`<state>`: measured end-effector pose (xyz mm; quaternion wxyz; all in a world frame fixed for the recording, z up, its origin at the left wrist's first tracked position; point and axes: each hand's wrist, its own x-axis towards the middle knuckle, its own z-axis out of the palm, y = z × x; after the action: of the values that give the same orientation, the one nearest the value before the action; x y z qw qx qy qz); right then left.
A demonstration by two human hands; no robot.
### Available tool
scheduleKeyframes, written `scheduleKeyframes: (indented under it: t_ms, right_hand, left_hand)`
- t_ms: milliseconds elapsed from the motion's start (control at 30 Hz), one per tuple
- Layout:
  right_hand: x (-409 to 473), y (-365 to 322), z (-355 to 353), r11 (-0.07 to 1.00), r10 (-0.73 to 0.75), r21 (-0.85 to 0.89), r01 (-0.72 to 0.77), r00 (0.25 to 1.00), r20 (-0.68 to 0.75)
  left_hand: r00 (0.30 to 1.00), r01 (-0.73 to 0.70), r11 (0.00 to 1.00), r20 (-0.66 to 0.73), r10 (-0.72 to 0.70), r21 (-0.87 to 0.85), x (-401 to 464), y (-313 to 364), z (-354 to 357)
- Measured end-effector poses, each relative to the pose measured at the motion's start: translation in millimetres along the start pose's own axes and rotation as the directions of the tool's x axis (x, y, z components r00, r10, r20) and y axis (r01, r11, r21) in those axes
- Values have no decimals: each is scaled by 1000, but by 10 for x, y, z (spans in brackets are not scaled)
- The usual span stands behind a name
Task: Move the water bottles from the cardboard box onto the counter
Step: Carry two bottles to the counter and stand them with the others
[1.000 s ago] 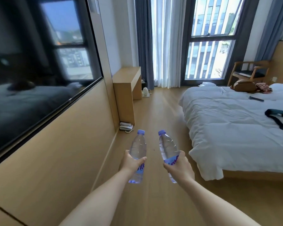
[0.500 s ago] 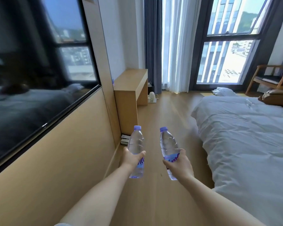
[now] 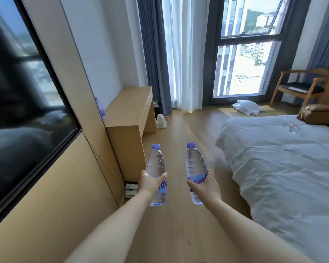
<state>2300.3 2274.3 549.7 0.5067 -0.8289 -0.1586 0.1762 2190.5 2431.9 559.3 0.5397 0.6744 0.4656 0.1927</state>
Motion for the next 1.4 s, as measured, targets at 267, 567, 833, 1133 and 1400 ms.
scheduleKeyframes:
  t_ms: [267, 567, 833, 1133, 1400]
  right_hand:
    - [2182, -449, 191, 995, -92, -27, 95, 992, 92]
    - [3901, -1144, 736, 985, -174, 30, 172, 971, 161]
    - [5291, -1538, 1639, 947, -188, -202, 252, 939, 289]
    - [6568, -2247, 2609, 987, -137, -30, 157, 928, 347]
    - [7533, -2589, 3477, 964, -156, -101, 246, 830, 535]
  left_hand:
    - [997, 28, 998, -72, -32, -59, 1707, 748, 561]
    - [988, 11, 996, -153, -24, -83, 3326, 1510, 633]
    - [974, 117, 985, -180, -139, -128, 5006, 1579, 546]
    - [957, 202, 975, -191, -216, -90, 6516, 1900, 121]
    - [910, 253, 951, -292, -296, -176, 7419, 1854, -88]
